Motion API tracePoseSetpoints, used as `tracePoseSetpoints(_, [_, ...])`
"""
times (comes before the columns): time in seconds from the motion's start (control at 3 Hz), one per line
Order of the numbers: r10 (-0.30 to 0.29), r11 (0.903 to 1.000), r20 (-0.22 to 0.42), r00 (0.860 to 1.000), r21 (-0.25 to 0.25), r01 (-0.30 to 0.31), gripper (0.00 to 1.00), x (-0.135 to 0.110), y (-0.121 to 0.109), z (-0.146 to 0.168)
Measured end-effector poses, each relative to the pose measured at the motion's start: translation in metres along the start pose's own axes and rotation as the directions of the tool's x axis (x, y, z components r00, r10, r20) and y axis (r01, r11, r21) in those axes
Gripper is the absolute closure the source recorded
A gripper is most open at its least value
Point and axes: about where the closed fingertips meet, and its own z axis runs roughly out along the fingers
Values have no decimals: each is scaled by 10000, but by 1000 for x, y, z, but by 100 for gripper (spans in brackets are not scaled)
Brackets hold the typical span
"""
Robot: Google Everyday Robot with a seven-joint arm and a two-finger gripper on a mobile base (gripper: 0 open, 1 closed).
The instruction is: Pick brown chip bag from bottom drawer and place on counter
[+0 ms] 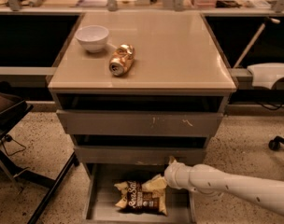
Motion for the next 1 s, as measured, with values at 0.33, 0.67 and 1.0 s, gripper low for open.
tracePoseSetpoints(0.33, [387, 9989, 118, 9992, -252, -384, 0, 20, 11, 33])
tracePoseSetpoints(0.67, [527, 9979, 341, 9980, -396, -513, 0, 26, 18, 68])
tracePoseSetpoints(1.0, [736, 9963, 263, 9969, -468, -723, 0, 39, 24, 81])
